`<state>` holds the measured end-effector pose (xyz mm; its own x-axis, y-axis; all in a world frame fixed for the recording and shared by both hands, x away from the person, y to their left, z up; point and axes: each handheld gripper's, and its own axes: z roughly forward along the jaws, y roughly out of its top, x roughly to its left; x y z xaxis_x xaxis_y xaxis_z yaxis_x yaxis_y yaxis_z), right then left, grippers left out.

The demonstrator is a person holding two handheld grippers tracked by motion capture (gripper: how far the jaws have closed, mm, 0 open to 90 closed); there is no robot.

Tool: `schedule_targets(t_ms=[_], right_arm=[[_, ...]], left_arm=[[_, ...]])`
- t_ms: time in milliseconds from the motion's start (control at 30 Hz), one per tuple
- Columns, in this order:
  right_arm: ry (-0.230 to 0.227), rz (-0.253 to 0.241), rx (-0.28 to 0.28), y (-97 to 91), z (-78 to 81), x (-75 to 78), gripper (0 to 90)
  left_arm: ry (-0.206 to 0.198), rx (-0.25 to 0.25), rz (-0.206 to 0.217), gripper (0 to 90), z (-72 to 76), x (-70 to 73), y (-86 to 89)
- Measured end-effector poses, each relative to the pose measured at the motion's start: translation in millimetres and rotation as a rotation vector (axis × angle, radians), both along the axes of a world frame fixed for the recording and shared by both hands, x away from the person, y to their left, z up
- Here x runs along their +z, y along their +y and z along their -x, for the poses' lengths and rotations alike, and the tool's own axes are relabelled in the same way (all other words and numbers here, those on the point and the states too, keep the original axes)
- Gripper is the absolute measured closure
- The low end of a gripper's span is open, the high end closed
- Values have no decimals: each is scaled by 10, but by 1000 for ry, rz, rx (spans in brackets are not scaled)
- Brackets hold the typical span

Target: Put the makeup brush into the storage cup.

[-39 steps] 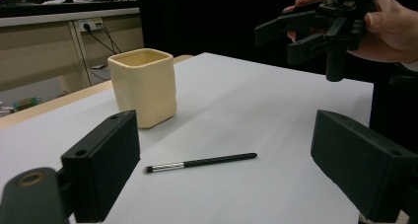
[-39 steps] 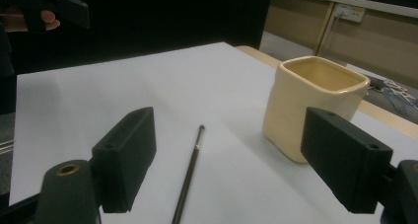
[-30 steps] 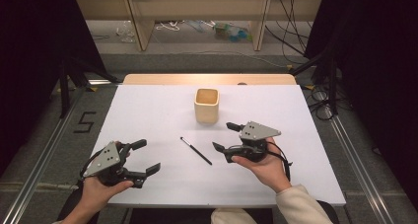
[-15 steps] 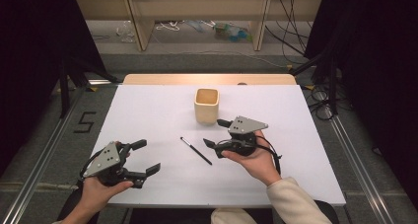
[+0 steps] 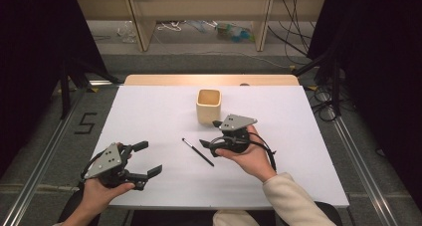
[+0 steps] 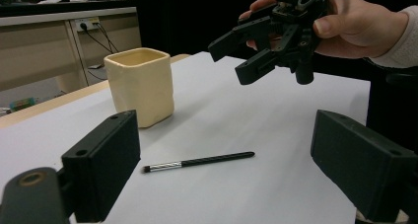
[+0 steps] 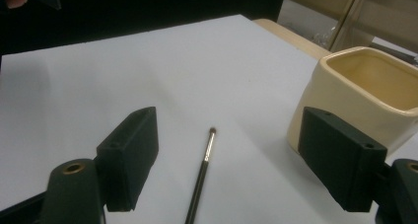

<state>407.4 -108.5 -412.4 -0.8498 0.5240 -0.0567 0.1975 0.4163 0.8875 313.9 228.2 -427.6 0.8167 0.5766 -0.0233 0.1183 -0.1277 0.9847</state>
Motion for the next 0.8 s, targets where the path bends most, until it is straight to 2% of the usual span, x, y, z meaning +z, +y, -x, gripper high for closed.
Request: schedule_targets(t_ms=[133, 233, 267, 300, 367, 433, 467, 533, 600, 633, 700, 767, 800], right_arm=[[9, 22, 6, 47, -32, 3, 251], [50, 78, 5, 104, -76, -1, 264], [50, 78, 5, 104, -76, -1, 264], [85, 120, 4, 139, -98, -18, 272], [123, 162, 10, 171, -127, -35, 286], [145, 196, 1, 205, -152, -60, 293], [145, 196, 1, 205, -152, -60, 293], [215, 269, -9, 262, -185, -88, 304], [255, 336, -14, 301, -209, -112, 305], [261, 353, -13, 319, -219, -126, 310], [318, 406, -15, 357, -246, -151, 321], [341, 457, -22, 400, -263, -180, 331], [341, 457, -22, 400, -263, -180, 331]], left_arm=[[1, 1, 1, 114, 0, 0, 1], [0, 0, -1, 114, 0, 0, 0], [0, 0, 0, 114, 0, 0, -1], [0, 0, -2, 114, 0, 0, 0], [0, 0, -1, 114, 0, 0, 0], [1, 0, -1, 115, 0, 0, 0], [1, 0, -1, 114, 0, 0, 0], [0, 0, -3, 115, -1, -1, 0], [1, -1, -3, 115, -1, -1, 0], [1, 0, -3, 115, 0, -1, -1], [1, -1, -3, 115, 1, -1, -1], [1, -1, -2, 115, 1, -1, 0], [1, -1, -2, 115, 1, -1, 0]])
